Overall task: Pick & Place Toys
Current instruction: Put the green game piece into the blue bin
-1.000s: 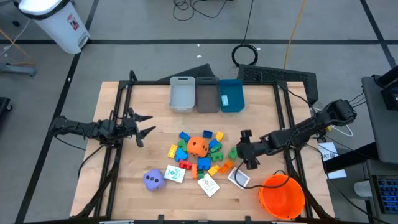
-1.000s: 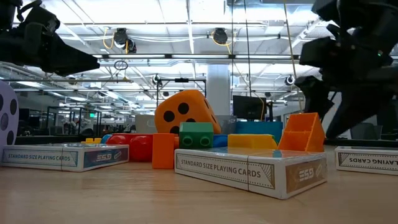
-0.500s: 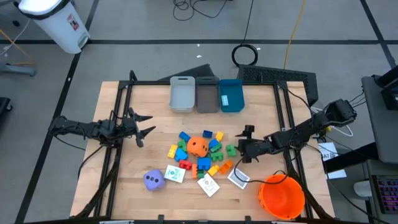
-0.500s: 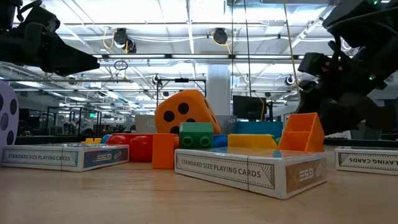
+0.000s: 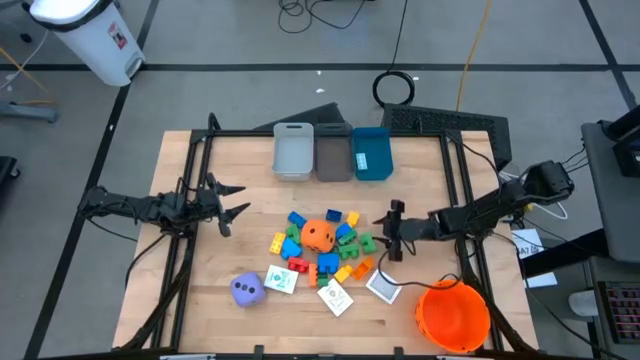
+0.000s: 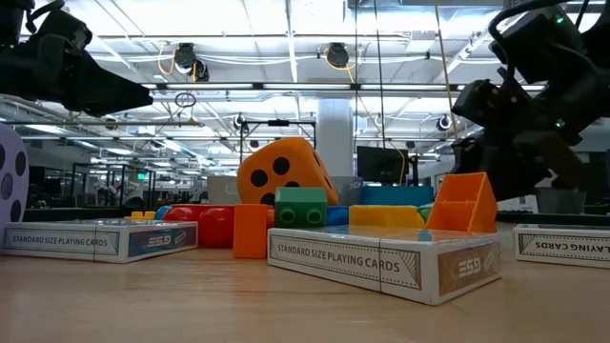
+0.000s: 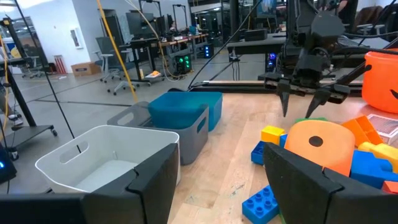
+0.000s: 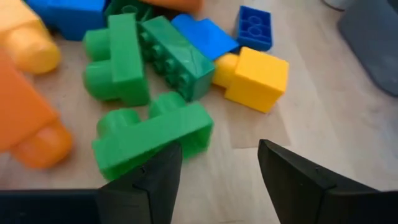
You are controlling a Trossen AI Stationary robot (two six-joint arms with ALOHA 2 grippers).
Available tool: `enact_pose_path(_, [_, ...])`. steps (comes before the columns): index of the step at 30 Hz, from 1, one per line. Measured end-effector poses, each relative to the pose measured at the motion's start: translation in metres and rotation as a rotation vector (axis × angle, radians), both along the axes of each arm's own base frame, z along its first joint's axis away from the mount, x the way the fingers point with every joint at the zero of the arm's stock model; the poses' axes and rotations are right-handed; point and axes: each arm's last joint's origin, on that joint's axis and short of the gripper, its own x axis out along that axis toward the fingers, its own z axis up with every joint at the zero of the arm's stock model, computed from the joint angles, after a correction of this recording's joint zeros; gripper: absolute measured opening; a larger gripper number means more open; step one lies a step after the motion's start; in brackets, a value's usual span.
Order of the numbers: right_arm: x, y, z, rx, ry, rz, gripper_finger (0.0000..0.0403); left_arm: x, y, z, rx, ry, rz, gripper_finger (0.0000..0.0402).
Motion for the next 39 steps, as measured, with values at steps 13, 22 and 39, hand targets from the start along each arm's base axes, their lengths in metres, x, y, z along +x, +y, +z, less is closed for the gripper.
enact_pose_path(13, [0.009, 0.000, 0.016, 0.074, -0.130, 0.029, 0.0203, 0.000, 0.000, 0.000, 0.000, 0.000, 0.000, 0.0241])
enact_pose_path(22, [0.042, 0.013, 0.038, 0.239, 0.028, -0.062, 0.0203, 0.000, 0.000, 0.000, 0.000, 0.000, 0.000, 0.0241])
enact_pose_path(39, [0.040, 0.016, 0.038, -0.001, 0.356, 0.004, 0.0203, 0.000, 0.000, 0.000, 0.000, -0.001, -0.006, 0.0241])
